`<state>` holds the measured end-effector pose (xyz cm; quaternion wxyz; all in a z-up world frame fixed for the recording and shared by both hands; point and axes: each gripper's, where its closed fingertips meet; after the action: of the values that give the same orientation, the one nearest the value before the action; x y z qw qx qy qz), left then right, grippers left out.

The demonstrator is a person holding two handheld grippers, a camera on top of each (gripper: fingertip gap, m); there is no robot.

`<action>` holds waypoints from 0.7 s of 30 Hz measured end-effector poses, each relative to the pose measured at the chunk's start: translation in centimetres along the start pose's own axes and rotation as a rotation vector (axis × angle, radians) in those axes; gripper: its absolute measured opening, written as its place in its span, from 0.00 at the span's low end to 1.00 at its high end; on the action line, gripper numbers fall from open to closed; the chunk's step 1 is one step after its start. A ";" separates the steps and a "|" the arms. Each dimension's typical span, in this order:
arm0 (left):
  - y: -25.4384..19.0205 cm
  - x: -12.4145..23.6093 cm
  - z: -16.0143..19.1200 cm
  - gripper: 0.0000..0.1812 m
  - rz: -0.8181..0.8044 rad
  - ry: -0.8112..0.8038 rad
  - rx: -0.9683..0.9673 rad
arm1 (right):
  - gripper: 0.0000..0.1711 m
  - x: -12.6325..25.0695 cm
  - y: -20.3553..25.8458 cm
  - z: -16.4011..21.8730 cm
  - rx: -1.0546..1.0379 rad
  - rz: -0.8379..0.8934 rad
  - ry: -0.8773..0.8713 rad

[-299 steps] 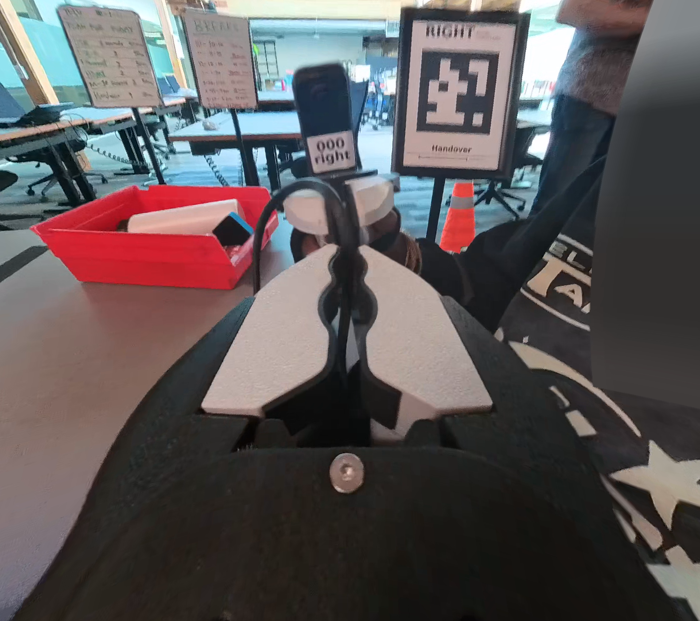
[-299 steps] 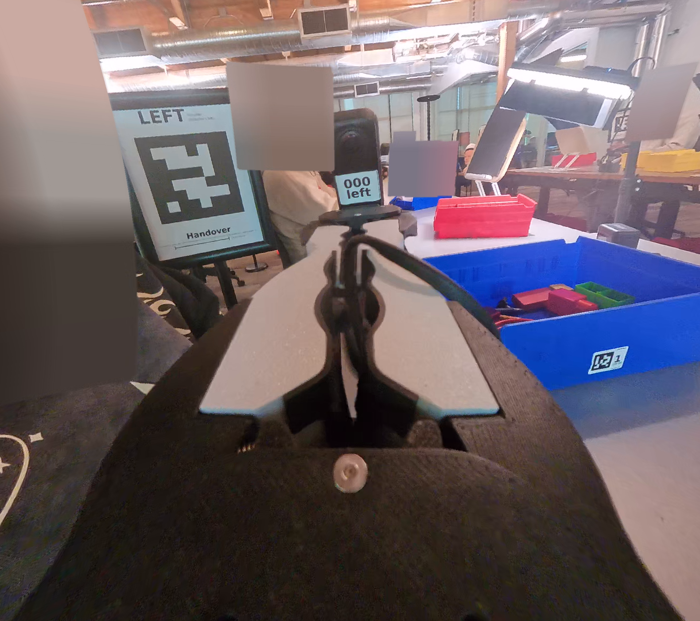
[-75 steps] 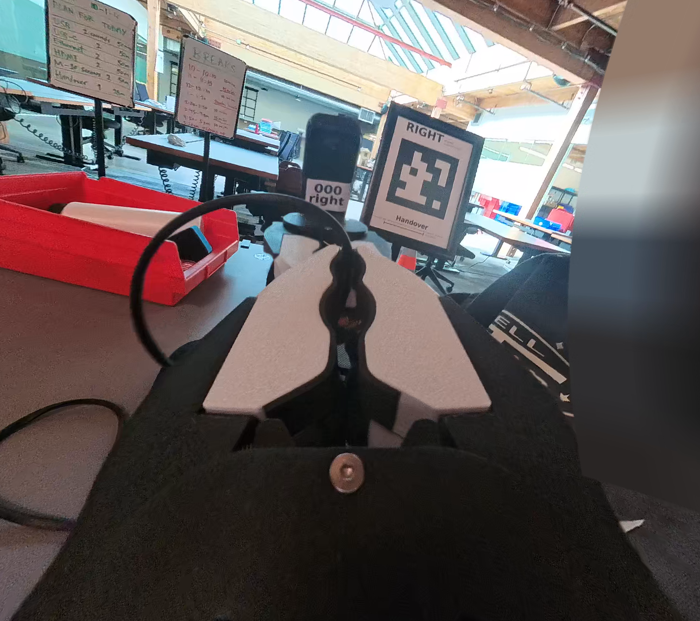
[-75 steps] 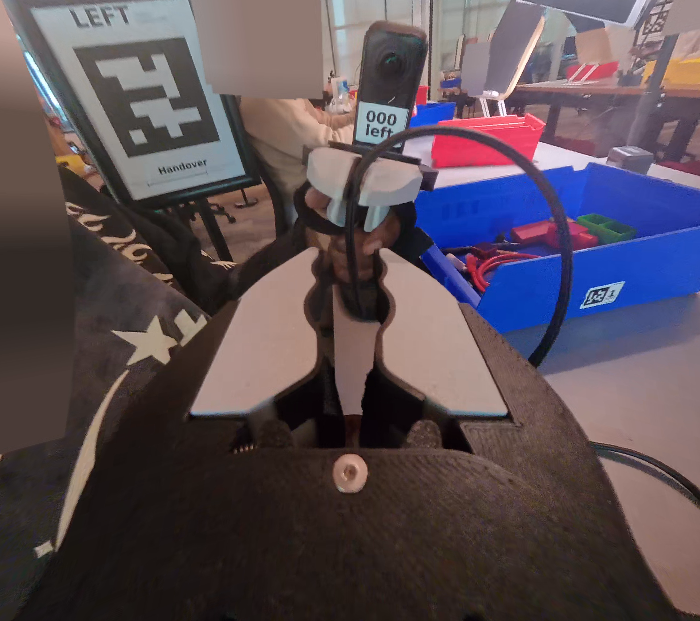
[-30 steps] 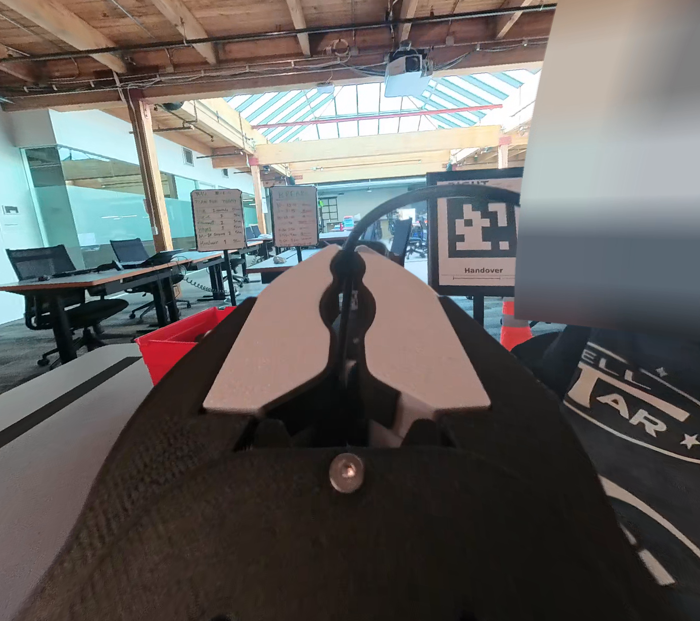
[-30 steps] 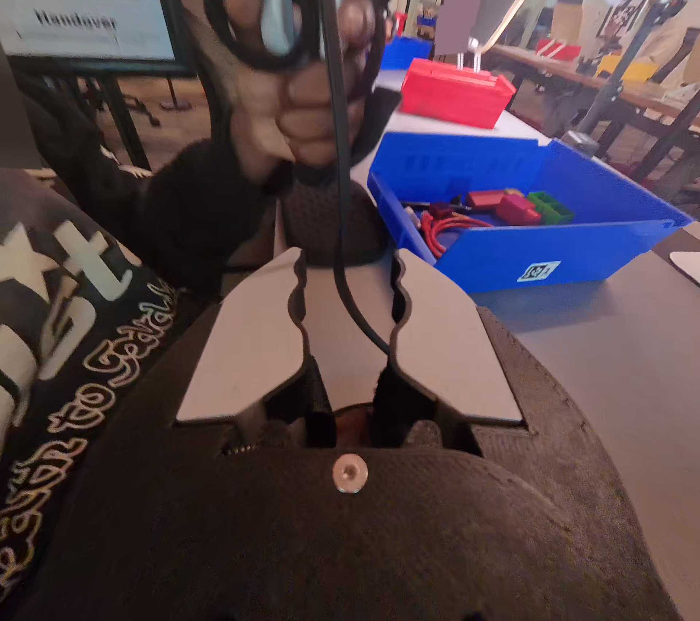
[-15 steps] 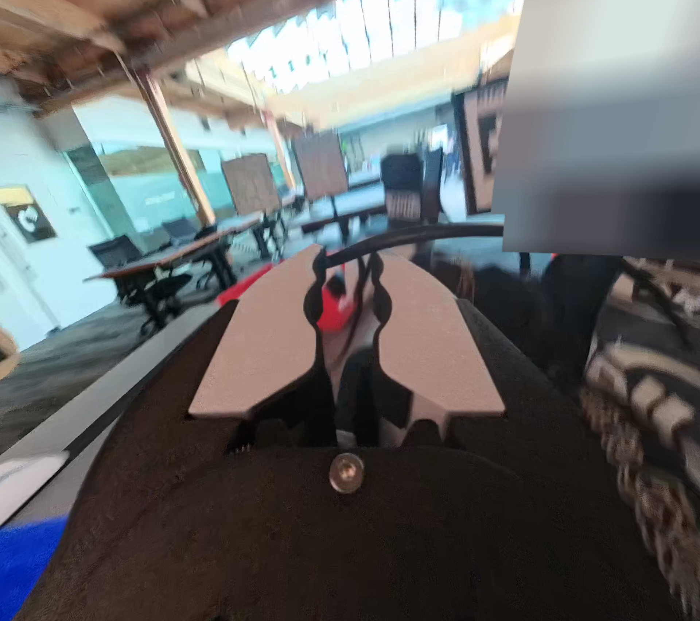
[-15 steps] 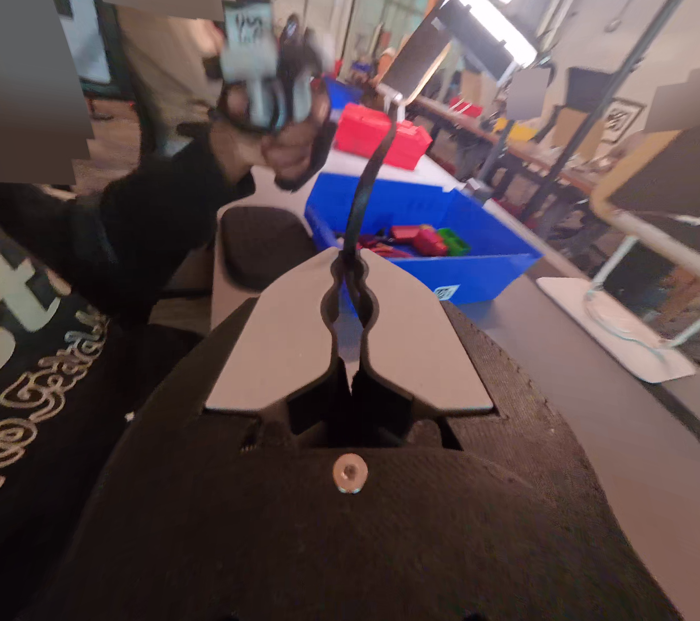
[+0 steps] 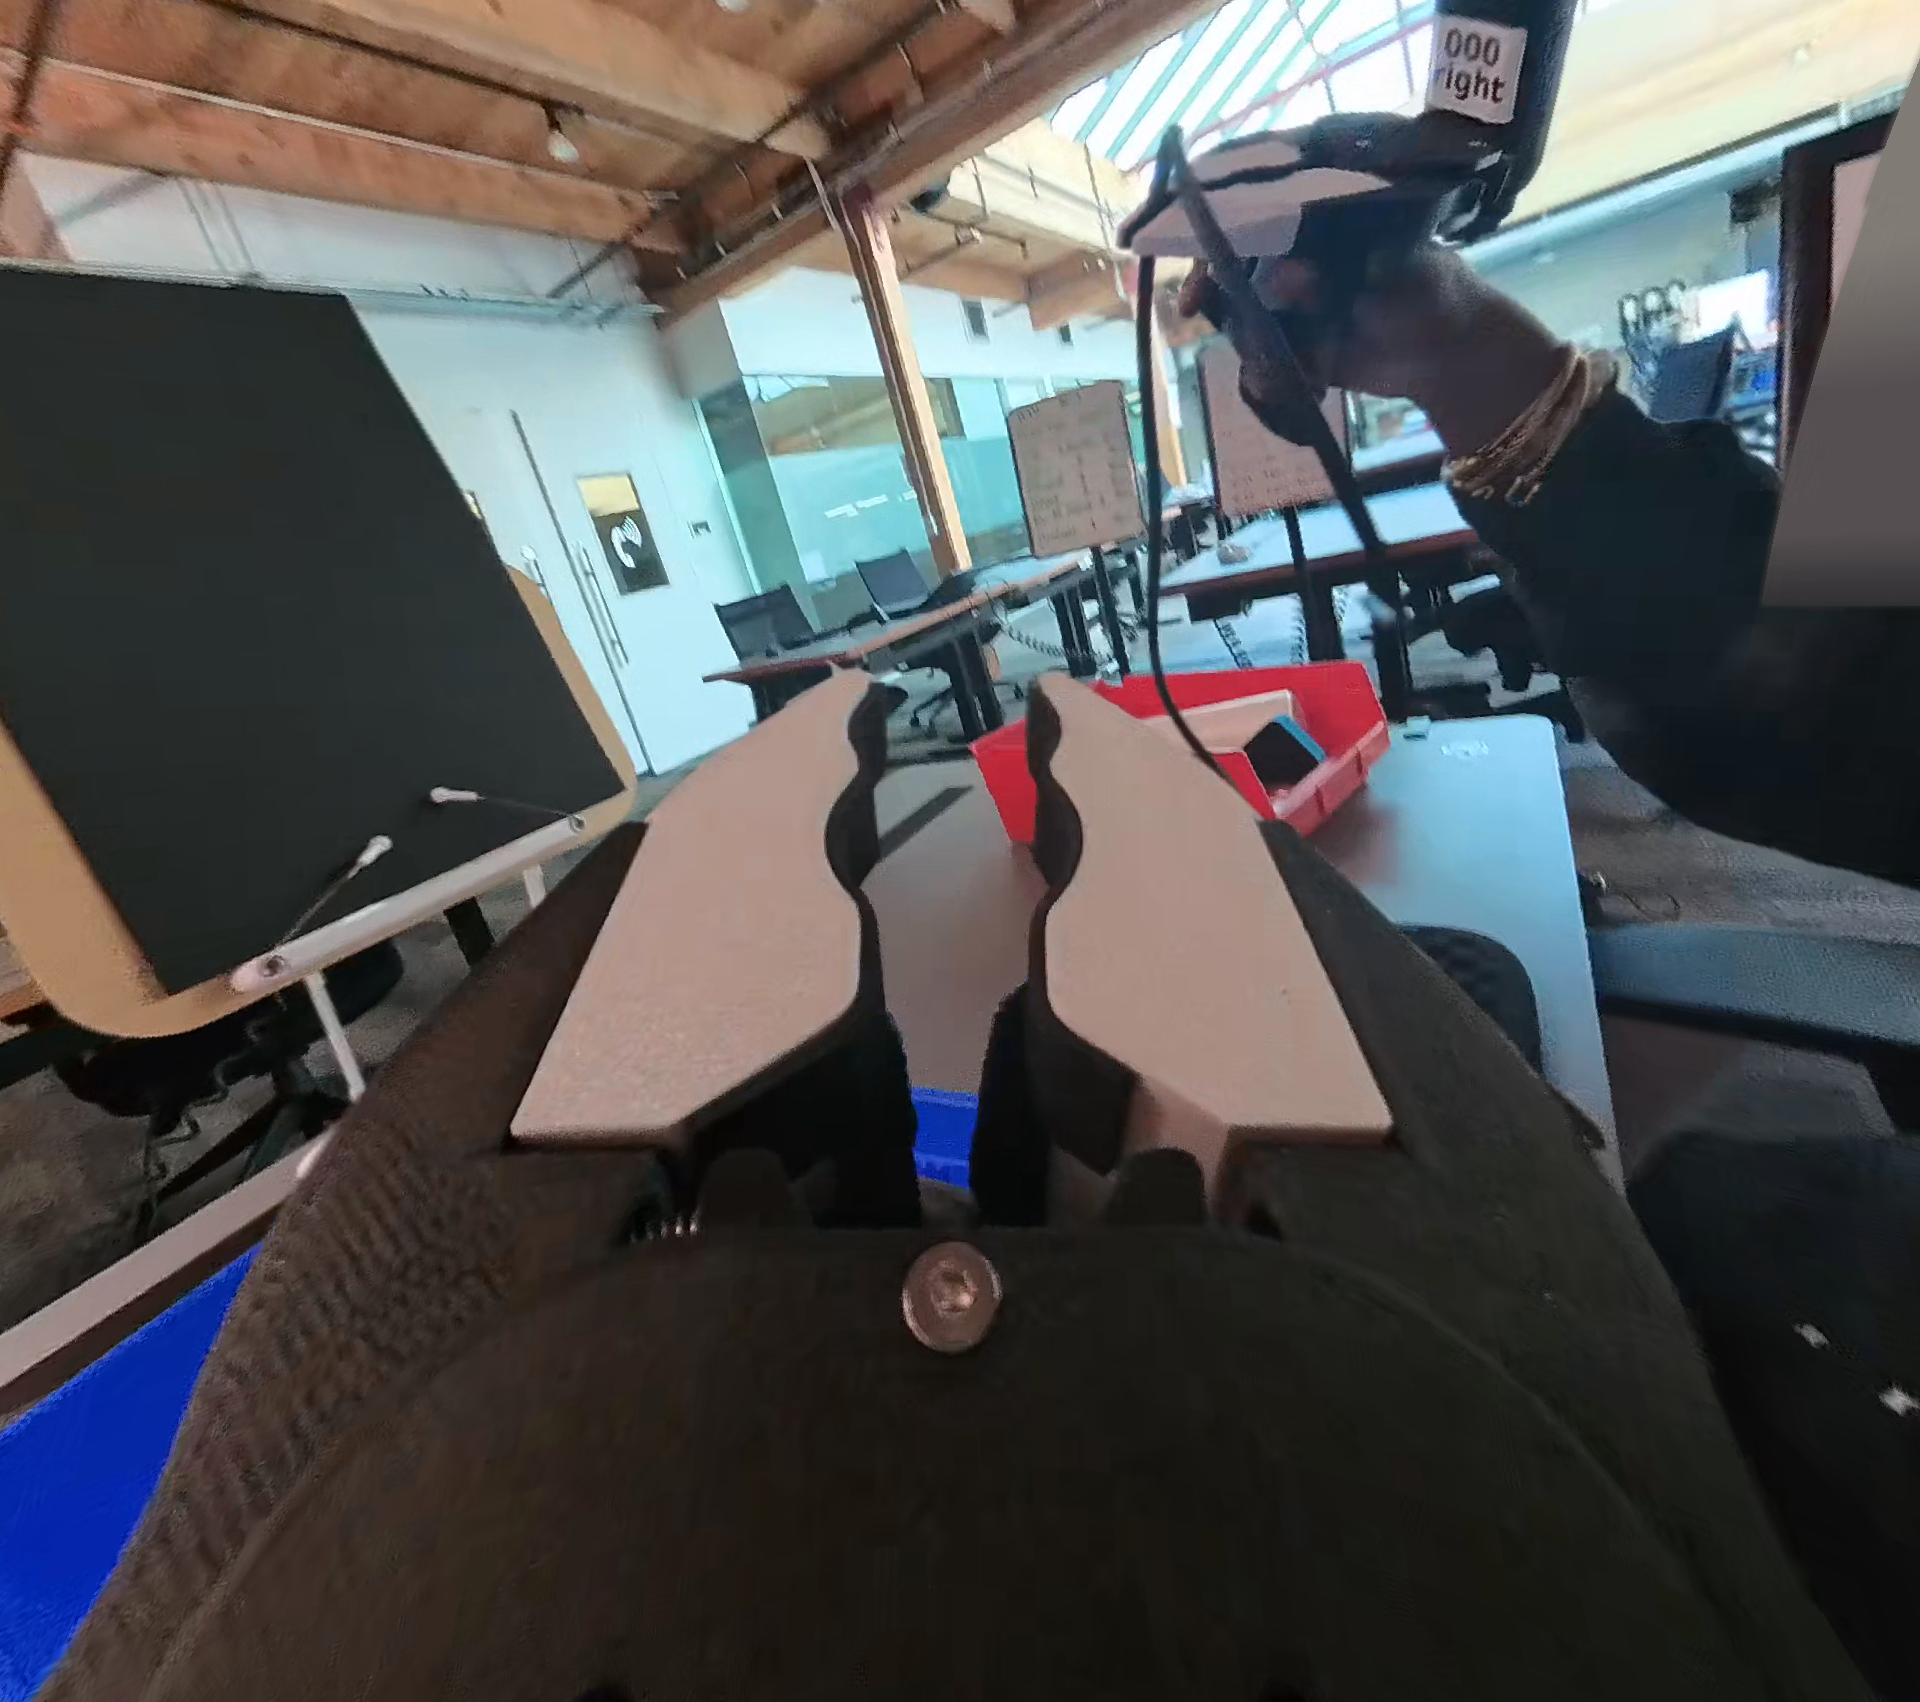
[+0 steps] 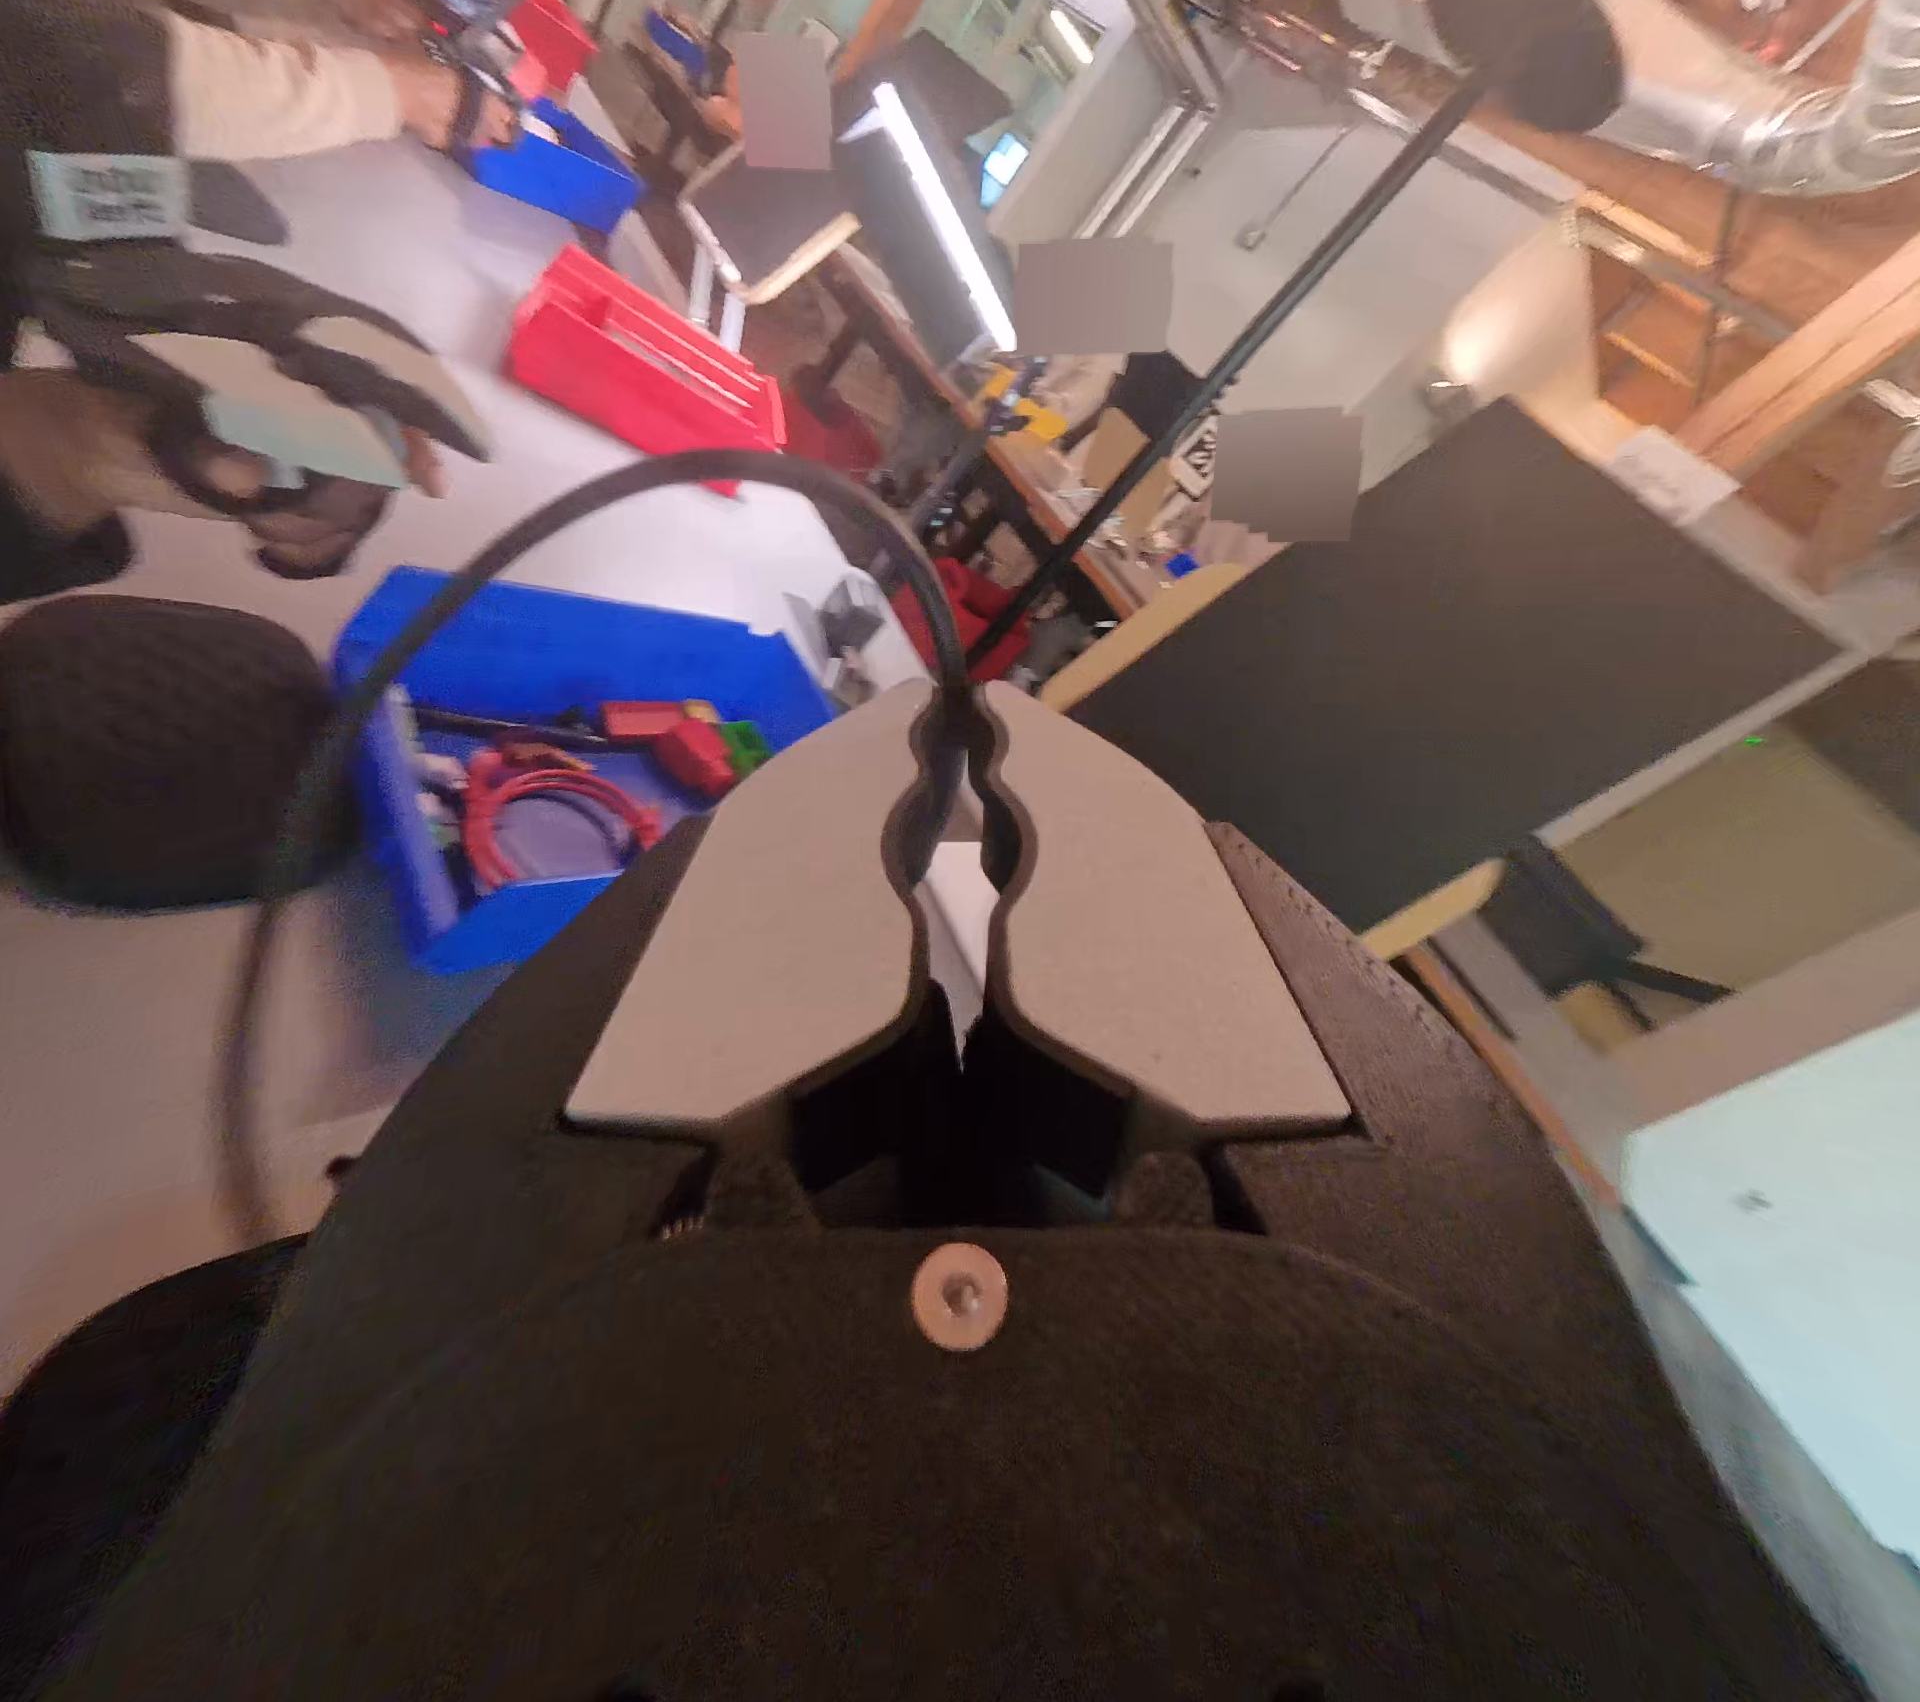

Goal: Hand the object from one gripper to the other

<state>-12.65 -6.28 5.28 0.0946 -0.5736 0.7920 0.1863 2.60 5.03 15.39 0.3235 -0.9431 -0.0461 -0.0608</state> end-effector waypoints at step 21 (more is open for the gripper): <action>-1.3 -0.5 -0.8 0.13 0.024 -0.054 -0.004 | 0.02 16.6 -21.8 1.0 -0.063 0.700 0.117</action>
<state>-11.23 -6.54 5.93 0.1126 -0.5592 0.7955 0.2043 16.37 23.57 30.14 0.2977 -0.9063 0.3001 -0.0016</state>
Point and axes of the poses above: each gripper's, where its closed fingertips meet, x back along the fingers, z out of its underside, y = z × x across the jaws, and after that the axes turned 12 degrees about -z, right-handed
